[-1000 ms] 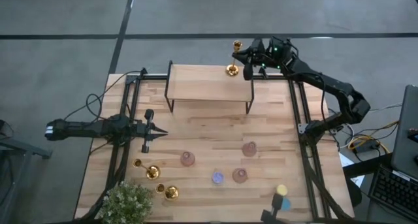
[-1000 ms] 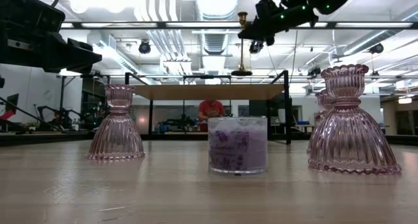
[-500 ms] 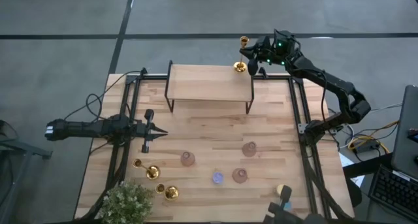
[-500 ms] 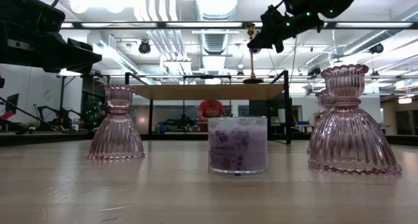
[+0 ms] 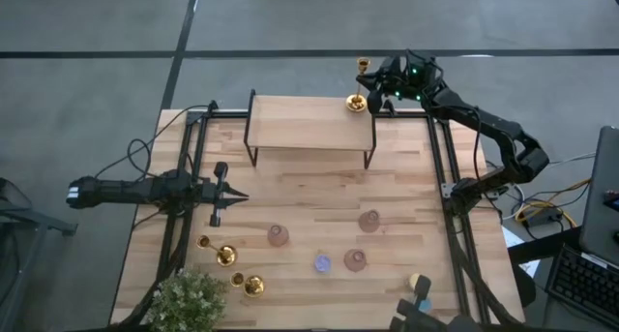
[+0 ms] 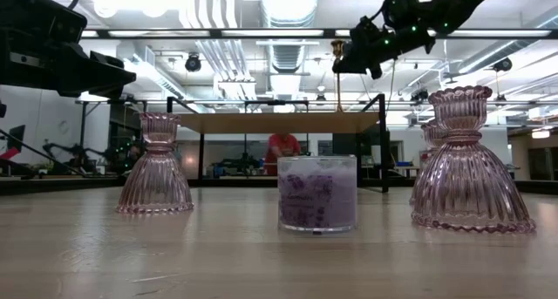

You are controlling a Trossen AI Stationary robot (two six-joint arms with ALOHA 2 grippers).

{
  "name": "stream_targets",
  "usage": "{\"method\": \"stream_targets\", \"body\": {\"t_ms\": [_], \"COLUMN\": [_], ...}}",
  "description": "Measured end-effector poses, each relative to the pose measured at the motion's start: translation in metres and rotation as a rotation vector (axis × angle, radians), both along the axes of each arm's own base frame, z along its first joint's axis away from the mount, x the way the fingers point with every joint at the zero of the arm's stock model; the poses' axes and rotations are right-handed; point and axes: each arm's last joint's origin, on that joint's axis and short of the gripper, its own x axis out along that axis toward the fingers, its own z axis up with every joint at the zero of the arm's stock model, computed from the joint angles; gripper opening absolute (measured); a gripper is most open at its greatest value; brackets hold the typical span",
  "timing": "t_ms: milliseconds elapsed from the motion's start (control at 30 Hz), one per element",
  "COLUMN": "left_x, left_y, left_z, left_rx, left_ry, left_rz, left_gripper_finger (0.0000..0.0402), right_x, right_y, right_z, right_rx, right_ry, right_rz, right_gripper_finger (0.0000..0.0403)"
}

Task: Pick & Place candle stick holders
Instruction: Put the bottom right gold candle holder on the shelf, then put the top purple candle holder on the shelf

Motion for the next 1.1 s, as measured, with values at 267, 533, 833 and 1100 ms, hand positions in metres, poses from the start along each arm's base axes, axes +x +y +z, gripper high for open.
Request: {"method": "stream_targets", "body": {"t_ms": [267, 533, 833, 1100], "left_x": [0.000, 0.000, 0.000, 0.000], "left_y": [0.000, 0.000, 0.000, 0.000], "left_z": [0.000, 0.000, 0.000, 0.000], "left_rx": [0.000, 0.000, 0.000, 0.000], "left_ry": [0.000, 0.000, 0.000, 0.000], "left_rz": [0.000, 0.000, 0.000, 0.000], "left_gripper_finger": [0.0035, 0.0035, 0.0035, 0.0035], "right_x": [-0.001, -0.002, -0.002, -0.002], "right_y": [0.001, 0.001, 0.001, 0.002], "right_z": [-0.010, -0.015, -0.015, -0.016], "right_rx": [0.003, -0.009, -0.006, 0.007], "right_ry": [0.028, 0.023, 0.022, 0.038], "right_rz": [0.004, 0.000, -0.003, -0.002], "right_gripper_finger": [0.0022, 0.0022, 0.0038, 0.0094]}}
